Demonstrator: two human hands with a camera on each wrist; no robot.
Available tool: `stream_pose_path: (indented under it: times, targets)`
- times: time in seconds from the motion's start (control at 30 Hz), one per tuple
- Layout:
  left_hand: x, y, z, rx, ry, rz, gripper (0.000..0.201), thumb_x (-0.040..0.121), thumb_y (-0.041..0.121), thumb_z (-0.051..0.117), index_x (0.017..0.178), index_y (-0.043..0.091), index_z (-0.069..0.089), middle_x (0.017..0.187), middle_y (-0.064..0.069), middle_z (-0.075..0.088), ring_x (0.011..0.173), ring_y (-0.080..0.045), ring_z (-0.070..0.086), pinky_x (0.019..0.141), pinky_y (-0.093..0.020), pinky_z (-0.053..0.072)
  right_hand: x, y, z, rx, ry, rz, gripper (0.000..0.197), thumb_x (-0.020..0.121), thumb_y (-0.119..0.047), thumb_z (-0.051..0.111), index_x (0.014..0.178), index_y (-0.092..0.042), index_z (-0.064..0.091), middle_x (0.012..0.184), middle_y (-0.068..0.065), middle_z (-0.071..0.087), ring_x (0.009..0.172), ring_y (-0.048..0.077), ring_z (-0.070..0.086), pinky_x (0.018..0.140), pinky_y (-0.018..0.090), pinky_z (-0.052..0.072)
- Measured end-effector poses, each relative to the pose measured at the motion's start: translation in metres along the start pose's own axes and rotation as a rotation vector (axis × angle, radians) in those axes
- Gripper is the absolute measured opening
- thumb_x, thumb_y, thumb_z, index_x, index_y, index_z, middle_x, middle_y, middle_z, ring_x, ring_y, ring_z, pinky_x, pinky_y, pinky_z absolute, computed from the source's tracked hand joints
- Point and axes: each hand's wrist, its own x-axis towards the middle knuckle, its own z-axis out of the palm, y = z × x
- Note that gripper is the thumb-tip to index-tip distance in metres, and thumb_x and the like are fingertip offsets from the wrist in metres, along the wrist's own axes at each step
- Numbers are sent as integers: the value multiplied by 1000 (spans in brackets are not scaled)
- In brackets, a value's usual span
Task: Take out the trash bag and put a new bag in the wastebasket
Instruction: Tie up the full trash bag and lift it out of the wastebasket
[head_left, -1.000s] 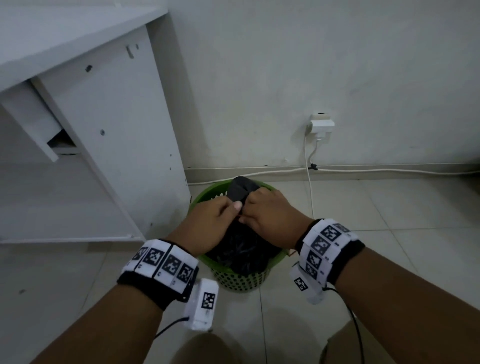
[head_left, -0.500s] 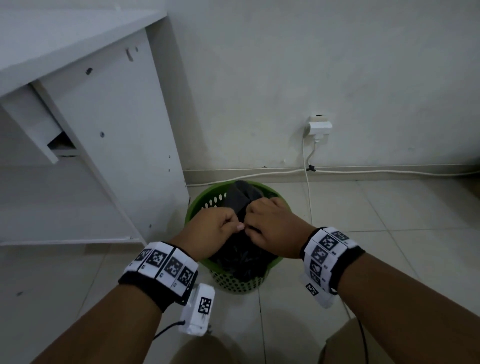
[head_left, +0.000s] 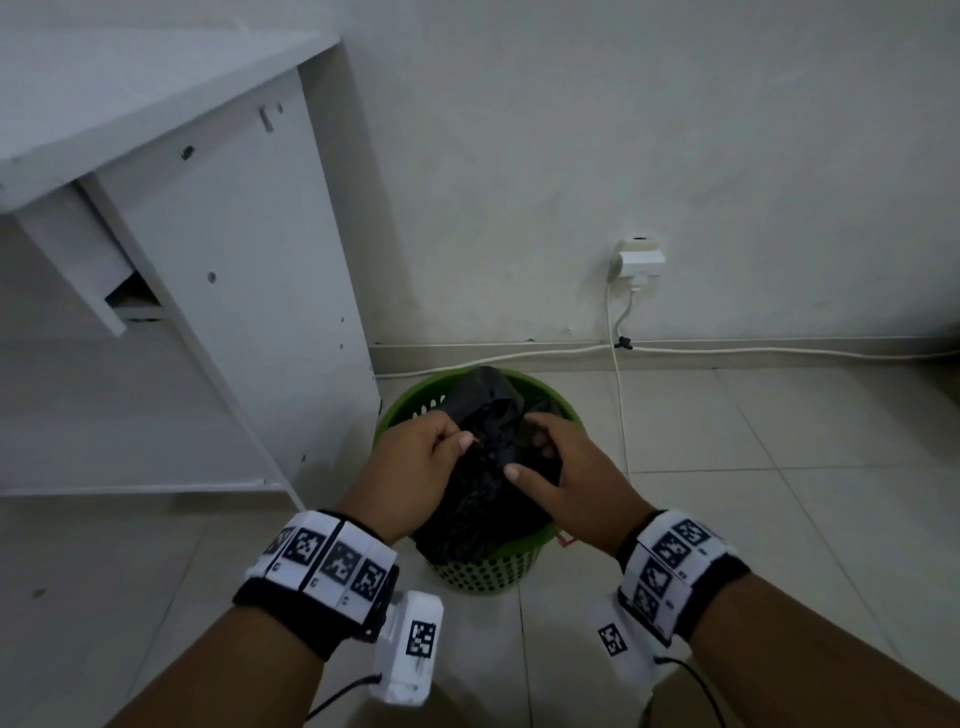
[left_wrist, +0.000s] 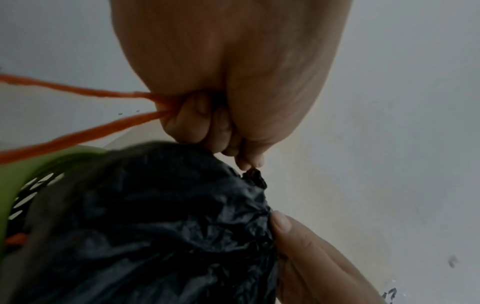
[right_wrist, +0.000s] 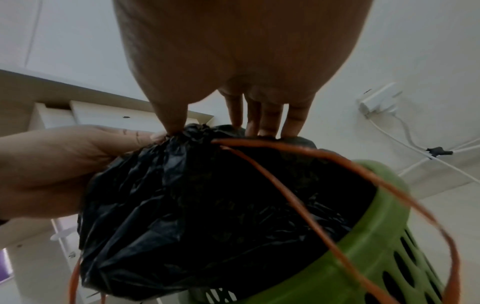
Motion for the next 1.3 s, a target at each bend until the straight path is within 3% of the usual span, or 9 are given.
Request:
stream_pose_path:
  times: [0.2,0.3,0.5,0.63,0.73,0.87,1.0,1.13,1.3]
  targets:
    - [3,4,-1,-24,93,-43,30,101,31,54,82,9,60,78,-8,64,75,-20,61,65,-33,44,-4,0,-5,-69,168,-81,52,79,-54,71,118,-20,61,101,-7,60,93,6,53,79,12,42]
    - [3,7,-2,-62,113,-49,31,102,31,52,83,9,60,81,-9,65,76,-22,61,67,-36,45,-8,-4,1,33,66,20,31,82,-42,76,102,-24,60,86,-4,62,77,8,58,66,15,46]
    - [0,4,1,-158,100,-111,35,104,32,49,74,15,55,71,-3,60,65,-16,54,63,-32,40,-3,-13,6,359,4,259,22,90,-37,68,98,-18,63,85,4,72,70,16,69,64,26,55]
    - [-3,-6,-2,-24,123,-98,32,104,30,49,80,9,58,72,-3,59,65,-12,53,58,-29,35,-4,-13,-15,464,-147,301,48,93,-40,65,66,-2,50,55,9,41,48,22,40,50,33,37]
    - [-2,-9,-4,-10,124,-93,32,103,29,50,81,9,59,72,-3,59,66,-14,53,56,-27,34,0,-7,-27,564,-241,382,39,95,-38,63,66,-12,53,54,-2,30,46,14,26,48,27,24]
    - [-1,0,-2,-110,77,-64,29,104,29,50,81,13,59,70,3,57,64,-10,51,58,-28,35,4,-11,-26,371,-351,285,27,96,-44,57,105,-24,72,53,-15,55,47,3,47,50,22,37]
    - [2,2,-2,-158,37,-41,29,103,30,51,78,17,58,67,4,56,61,-10,50,60,-28,38,6,-11,-14,332,-355,273,35,93,-48,60,72,-20,65,69,-8,63,65,6,58,68,27,45]
    - [6,-3,-13,69,54,-13,33,103,31,52,80,9,59,74,-6,62,69,-19,58,59,-30,39,8,-11,-17,362,-201,260,40,97,-43,57,66,-20,47,64,-2,48,57,10,50,60,27,45]
    - [9,2,-19,322,-20,15,40,103,33,49,74,6,54,67,-10,59,65,-25,57,65,-42,46,13,-28,-43,-82,-71,8,43,97,-44,55,63,-20,44,56,-8,40,51,5,39,53,24,30]
